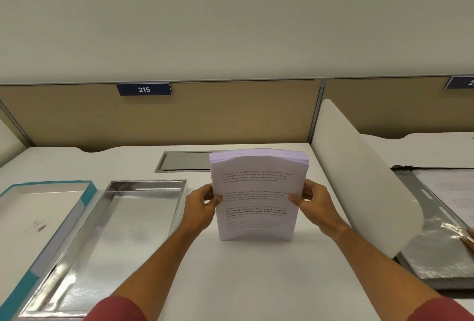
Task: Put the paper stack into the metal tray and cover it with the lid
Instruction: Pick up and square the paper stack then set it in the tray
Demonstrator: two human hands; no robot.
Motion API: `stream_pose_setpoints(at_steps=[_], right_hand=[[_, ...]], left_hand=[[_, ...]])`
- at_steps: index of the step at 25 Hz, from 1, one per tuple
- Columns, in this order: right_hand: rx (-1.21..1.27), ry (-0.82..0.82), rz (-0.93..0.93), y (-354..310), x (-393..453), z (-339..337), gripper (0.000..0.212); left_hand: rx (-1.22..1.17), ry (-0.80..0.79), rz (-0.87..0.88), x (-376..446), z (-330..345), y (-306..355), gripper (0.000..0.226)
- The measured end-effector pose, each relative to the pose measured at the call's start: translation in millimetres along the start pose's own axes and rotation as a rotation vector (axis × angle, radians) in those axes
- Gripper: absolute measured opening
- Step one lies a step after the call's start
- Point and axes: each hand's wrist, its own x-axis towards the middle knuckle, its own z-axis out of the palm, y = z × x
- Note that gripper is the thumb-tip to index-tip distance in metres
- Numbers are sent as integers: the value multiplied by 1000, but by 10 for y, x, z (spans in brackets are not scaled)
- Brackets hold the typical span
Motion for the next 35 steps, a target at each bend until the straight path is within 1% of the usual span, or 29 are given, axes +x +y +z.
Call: stream_pose_setpoints(at_steps=[4, 7, 13, 17, 22, 27, 30, 35], right_hand=[[-58, -13, 4, -23, 22, -3, 36], [-56, -15, -2, 8, 18, -28, 35], [-52, 9, 45, 127, -45, -38, 22], [-38, -17, 34, 96, -50, -55, 17], [56, -72, 52, -25, -61, -73, 19], [149, -116, 57, -258, -71, 42, 17], [193, -141, 67, -415, -82, 207, 17], [219, -186, 70, -674, -116, 606, 11]], left_hand=[[7, -6, -6, 13, -3, 1, 25], [2, -1, -16, -13, 4, -45, 25], [-29, 34, -77, -73, 86, -96, 17], [-56, 18, -95, -98, 19, -104, 15], [-171, 7, -128, -166, -152, -33, 15], [-231, 55, -154, -233, -408, 76, 14], [-258, 92, -170, -305, -612, 79, 21], [-284, 170, -244, -336, -1033, -2, 14]])
